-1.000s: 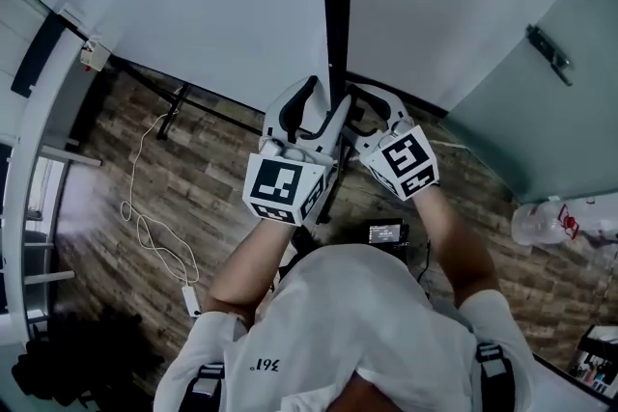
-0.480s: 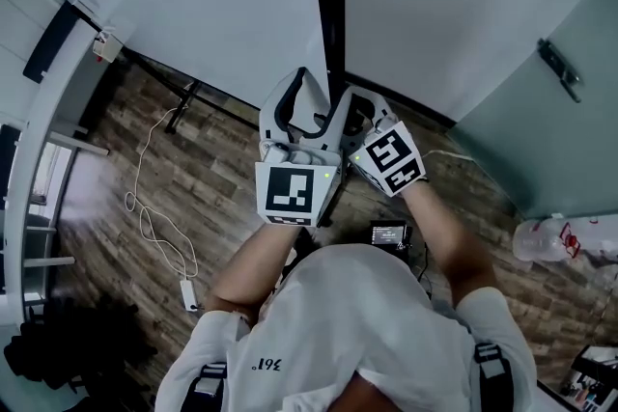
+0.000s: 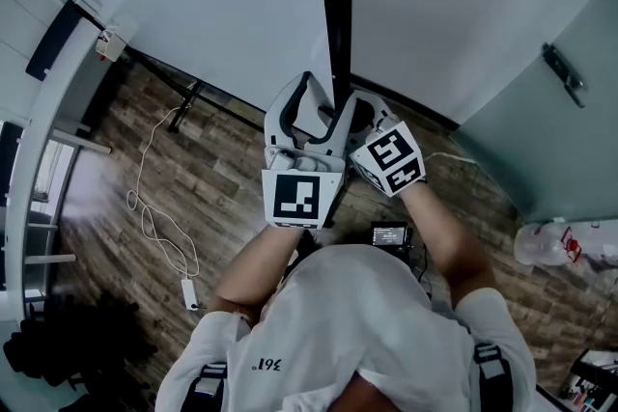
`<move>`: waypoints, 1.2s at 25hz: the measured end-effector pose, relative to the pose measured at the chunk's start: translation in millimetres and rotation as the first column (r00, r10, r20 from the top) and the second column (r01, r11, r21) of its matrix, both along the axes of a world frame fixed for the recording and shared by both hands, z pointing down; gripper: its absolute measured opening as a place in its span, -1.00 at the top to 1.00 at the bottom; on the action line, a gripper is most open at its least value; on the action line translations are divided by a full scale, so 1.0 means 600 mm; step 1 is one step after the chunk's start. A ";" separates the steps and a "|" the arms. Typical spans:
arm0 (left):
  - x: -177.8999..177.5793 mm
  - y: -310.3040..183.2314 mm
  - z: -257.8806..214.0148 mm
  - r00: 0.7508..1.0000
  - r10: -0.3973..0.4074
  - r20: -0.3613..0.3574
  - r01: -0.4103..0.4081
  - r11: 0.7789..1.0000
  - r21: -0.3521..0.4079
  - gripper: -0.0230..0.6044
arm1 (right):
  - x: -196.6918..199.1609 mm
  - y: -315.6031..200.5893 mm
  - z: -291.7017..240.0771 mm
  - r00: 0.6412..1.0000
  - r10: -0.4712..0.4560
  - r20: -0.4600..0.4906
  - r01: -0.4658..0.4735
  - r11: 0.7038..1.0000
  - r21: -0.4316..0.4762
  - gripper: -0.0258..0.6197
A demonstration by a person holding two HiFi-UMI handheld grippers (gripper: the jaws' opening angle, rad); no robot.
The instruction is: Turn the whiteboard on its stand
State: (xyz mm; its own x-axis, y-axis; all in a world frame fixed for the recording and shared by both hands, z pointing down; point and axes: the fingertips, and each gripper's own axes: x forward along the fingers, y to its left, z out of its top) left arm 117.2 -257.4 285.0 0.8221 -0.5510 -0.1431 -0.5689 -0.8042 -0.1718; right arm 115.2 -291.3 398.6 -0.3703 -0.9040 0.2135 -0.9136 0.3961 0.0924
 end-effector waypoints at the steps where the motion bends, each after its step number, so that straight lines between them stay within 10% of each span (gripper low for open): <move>1: -0.001 -0.001 0.000 1.000 0.003 -0.007 -0.003 1.000 -0.002 0.10 | 0.000 0.000 0.000 1.000 -0.001 -0.002 0.001 1.000 0.002 0.44; 30: 0.008 0.085 -0.019 0.989 0.127 -0.073 -0.130 0.991 -0.042 0.14 | 0.016 0.087 -0.006 1.000 -0.016 -0.019 0.016 1.000 -0.015 0.45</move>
